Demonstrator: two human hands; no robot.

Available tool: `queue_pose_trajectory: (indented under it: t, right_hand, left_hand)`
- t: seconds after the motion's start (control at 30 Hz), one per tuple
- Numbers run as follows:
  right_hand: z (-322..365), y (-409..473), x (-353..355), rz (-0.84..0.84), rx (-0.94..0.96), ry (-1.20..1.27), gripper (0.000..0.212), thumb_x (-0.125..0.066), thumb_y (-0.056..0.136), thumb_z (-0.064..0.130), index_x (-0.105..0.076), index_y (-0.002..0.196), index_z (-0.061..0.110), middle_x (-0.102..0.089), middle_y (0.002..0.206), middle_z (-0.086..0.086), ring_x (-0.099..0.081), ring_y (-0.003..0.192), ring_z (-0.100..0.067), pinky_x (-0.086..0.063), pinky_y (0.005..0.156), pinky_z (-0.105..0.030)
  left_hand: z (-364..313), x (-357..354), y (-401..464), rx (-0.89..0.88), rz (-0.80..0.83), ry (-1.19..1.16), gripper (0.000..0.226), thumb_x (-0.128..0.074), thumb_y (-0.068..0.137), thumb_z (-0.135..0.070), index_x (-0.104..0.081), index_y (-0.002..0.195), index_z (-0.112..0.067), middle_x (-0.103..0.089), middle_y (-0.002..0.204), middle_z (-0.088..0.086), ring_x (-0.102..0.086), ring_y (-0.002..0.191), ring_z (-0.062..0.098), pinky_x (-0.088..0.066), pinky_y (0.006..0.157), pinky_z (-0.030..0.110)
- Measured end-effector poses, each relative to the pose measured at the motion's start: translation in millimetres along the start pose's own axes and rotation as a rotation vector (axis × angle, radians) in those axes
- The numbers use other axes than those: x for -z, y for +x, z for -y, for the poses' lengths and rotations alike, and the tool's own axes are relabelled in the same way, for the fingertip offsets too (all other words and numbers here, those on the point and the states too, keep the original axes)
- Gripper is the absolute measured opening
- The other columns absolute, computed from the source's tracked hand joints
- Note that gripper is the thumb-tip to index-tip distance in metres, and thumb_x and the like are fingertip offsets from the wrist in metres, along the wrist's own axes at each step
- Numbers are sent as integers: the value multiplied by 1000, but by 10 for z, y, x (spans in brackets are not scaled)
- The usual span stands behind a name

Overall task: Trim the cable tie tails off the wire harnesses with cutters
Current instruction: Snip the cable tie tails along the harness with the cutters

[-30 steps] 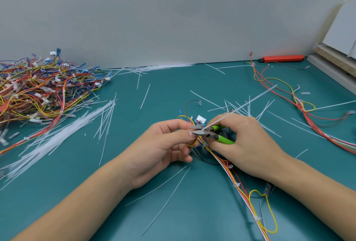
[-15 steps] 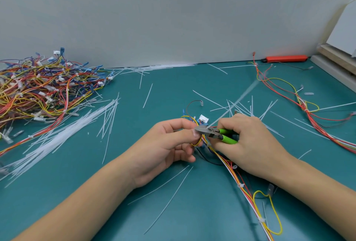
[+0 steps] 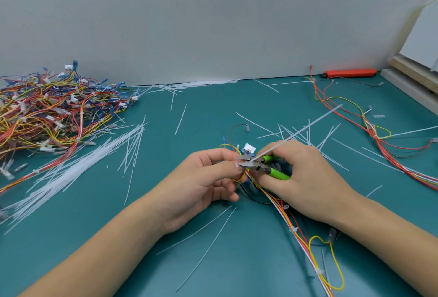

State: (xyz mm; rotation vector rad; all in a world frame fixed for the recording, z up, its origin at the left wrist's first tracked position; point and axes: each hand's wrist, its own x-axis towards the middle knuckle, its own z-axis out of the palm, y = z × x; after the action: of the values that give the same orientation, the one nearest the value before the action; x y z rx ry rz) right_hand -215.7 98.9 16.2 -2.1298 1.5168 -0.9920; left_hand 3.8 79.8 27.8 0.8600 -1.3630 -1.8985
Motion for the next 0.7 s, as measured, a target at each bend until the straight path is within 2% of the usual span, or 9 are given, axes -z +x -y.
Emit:
queue_pose_trajectory:
  t: [0.17, 0.3, 0.4, 0.47, 0.53, 0.6, 0.7]
  right_hand:
    - [9, 4, 4, -16, 6, 10, 22, -68, 77, 51, -74, 93, 37, -70, 91, 20, -64, 95, -8, -52, 83, -34]
    - [-17, 14, -4, -20, -10, -62, 40, -62, 77, 64, -70, 77, 25, -65, 72, 7, -56, 84, -11, -48, 75, -38]
    - [-22, 3, -30, -32, -31, -93, 40, -71, 81, 54, -61, 67, 19, -54, 63, 1, -52, 80, -13, -46, 71, -40]
    - [-11, -3, -31, -37, -36, -78, 35, -71, 80, 54, -63, 69, 21, -57, 65, 4, -54, 82, -12, -47, 71, -39]
    - [12, 3, -18, -22, -30, -19, 23, -70, 79, 54, -71, 80, 31, -65, 77, 12, -59, 87, -9, -50, 76, -36]
    - [17, 13, -7, -1, -5, 15, 15, -72, 79, 48, -74, 89, 37, -70, 88, 18, -63, 95, -8, -51, 82, -34]
    - [-2, 13, -3, 4, 19, 25, 11, -76, 81, 38, -74, 91, 38, -71, 92, 20, -64, 98, -8, -51, 86, -31]
  left_hand:
    - [0, 1, 2, 0, 0, -2, 4, -70, 88, -14, -74, 87, -16, -66, 82, 6, -53, 63, 14, -56, 66, 28]
    - [-8, -3, 1, 2, 4, -12, 5, -70, 88, -15, -73, 85, -17, -66, 83, 7, -53, 63, 13, -56, 66, 28]
    - [-11, -2, 1, 0, 10, -9, 5, -70, 89, -16, -72, 85, -19, -66, 83, 6, -53, 63, 13, -56, 66, 28]
    - [-8, 1, -3, -3, 12, -11, 5, -70, 89, -16, -72, 85, -19, -66, 83, 7, -53, 63, 14, -56, 66, 28]
    - [-5, 8, -7, 0, 6, -18, 4, -70, 88, -15, -72, 86, -17, -66, 83, 7, -53, 63, 14, -56, 66, 29]
    - [-1, 16, -5, 3, 0, -19, 3, -70, 88, -14, -72, 88, -16, -66, 83, 8, -53, 64, 15, -56, 66, 29]
    - [1, 18, -2, 5, 7, -20, 5, -70, 88, -14, -73, 86, -17, -66, 82, 7, -53, 64, 14, -56, 66, 29]
